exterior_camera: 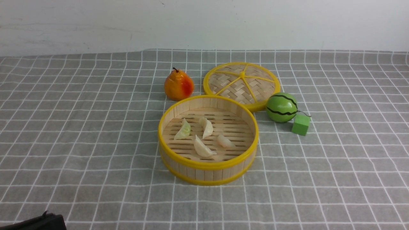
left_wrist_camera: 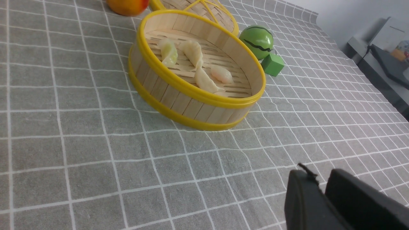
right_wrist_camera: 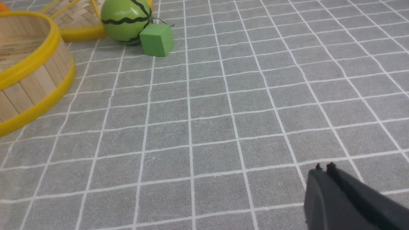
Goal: Put the dumplings into the steamer on the table with the grey tablecloth.
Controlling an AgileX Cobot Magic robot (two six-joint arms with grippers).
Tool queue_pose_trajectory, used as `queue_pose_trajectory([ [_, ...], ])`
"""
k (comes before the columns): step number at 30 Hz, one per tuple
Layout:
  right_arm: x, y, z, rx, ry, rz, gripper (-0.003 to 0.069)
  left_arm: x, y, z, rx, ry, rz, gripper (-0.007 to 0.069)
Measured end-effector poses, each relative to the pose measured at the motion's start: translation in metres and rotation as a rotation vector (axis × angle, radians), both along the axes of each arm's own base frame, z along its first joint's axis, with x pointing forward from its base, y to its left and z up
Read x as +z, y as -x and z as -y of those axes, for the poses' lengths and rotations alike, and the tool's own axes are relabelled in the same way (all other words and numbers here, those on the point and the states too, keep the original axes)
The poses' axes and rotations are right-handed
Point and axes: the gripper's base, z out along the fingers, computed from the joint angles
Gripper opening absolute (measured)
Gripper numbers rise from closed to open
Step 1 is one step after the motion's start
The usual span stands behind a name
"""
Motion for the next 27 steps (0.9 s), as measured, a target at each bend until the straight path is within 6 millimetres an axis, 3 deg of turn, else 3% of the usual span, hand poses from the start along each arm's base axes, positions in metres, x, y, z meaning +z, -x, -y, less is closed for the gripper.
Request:
queue_pose_trajectory([
  [27, 0.0000, 0.0001, 0.0000, 0.000, 0.000, -0.002, -0.0016, -0.0004, 0.0000, 0.0000, 0.000, 0.000, -0.001, 0.0114],
])
